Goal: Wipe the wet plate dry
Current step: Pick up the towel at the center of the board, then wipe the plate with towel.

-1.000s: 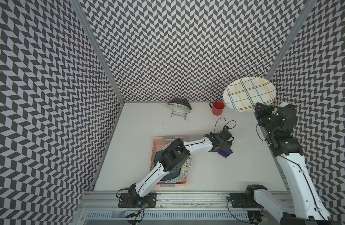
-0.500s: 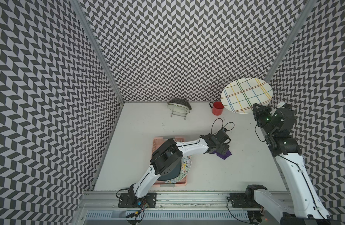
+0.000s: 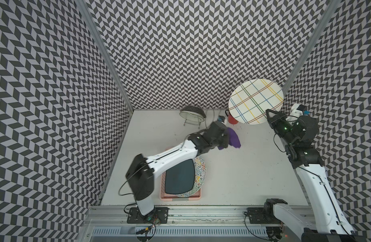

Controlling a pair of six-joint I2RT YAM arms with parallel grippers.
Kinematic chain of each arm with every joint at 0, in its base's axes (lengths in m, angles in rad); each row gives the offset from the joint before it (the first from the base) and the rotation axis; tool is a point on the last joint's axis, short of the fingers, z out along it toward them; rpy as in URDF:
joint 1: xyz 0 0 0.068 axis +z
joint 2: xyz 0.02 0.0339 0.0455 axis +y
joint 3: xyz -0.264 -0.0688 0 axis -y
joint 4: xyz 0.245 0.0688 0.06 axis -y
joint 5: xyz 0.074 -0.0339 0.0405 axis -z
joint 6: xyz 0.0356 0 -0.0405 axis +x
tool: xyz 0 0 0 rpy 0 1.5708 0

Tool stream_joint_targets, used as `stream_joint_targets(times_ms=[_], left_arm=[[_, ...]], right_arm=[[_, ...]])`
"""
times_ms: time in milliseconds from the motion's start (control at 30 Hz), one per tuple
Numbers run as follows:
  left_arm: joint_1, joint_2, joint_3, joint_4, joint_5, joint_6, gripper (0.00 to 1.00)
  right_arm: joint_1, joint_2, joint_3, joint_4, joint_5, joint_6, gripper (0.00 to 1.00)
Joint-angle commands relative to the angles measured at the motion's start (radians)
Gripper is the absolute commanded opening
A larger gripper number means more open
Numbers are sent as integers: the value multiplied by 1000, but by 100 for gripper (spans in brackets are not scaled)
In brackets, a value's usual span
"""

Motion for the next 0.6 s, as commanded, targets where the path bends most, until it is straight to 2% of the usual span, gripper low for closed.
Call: stream_joint_targets(times_ms=[0, 100, 167, 367, 467, 567], left_arm=[[87, -182, -41, -1, -1, -87, 0], [154, -251, -38, -25, 36, -61, 0], [185, -256, -25, -41, 53, -31, 0], [208, -225, -18, -92, 81, 9, 0], [207, -227, -52, -97, 107, 4, 0], [191, -247, -97, -88, 146, -7, 0]], right_arm=[[36, -22, -37, 129, -144, -81, 0], [112, -48, -97, 194, -187, -86, 0], [203, -59, -144, 251, -202, -65, 0], [409, -49, -264, 539, -170, 167, 0], [467, -12, -239, 572, -127, 192, 0], [478, 14, -220, 602, -71, 217, 0]])
